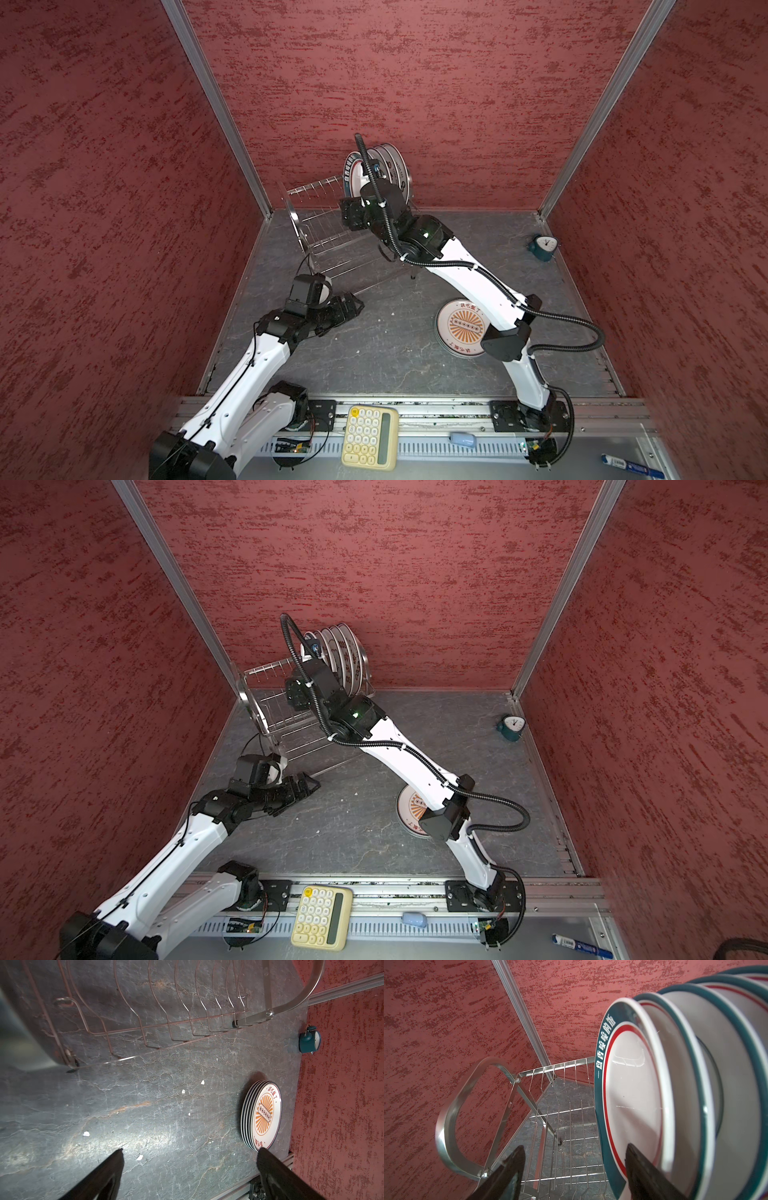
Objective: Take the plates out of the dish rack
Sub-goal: 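Grip the rim of the nearest green-rimmed plate in the rack with the right gripper, then tilt the gripped green-rimmed plate away from the others with the right gripper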
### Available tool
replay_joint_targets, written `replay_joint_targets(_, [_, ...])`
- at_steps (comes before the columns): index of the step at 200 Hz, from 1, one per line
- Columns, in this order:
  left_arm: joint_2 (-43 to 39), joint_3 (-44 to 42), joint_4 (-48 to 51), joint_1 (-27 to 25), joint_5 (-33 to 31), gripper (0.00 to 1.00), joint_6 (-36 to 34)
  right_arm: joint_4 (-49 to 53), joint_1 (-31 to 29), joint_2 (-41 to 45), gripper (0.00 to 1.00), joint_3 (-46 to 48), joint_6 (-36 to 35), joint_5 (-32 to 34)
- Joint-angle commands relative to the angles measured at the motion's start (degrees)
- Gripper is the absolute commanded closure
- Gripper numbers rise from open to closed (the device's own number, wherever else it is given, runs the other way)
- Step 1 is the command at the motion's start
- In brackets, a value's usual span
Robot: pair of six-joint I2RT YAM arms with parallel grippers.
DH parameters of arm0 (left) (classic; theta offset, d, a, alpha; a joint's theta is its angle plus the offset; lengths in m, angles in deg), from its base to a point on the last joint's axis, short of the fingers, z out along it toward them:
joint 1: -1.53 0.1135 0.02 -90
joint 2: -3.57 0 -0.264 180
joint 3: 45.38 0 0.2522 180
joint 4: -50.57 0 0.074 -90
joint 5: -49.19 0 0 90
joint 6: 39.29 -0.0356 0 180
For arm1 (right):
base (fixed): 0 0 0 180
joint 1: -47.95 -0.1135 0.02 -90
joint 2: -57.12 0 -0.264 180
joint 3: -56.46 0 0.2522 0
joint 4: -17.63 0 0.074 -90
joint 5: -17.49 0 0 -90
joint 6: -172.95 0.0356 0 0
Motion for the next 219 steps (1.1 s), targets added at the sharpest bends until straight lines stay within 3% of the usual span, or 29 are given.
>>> replay_joint_targets(1, [-0.89, 1.34, 1.49, -0.10, -0.13, 0.01, -1.11, 0.60, 0.98, 0.90, 0.24, -1.89, 1.02, 0.67])
replay_joint_targets(79, [-2.90, 3.37, 3.82, -0.21, -1.63, 0.01, -1.52, 3.28, 2.11, 2.68, 0.23, -1.68, 4.87, -7.41])
replay_joint_targets(149, [-2.49, 2.78, 2.94, -0.21, -1.39, 0.01, -1.99, 9.05, 1.99, 6.12, 0.25, -2.77, 4.33, -1.95])
replay_joint_targets(219, [-0.20, 2.98, 1.89, -0.19, -1.59, 0.01, -2.49, 9.28, 1.59, 7.88, 0.25, -0.83, 3.58, -2.37])
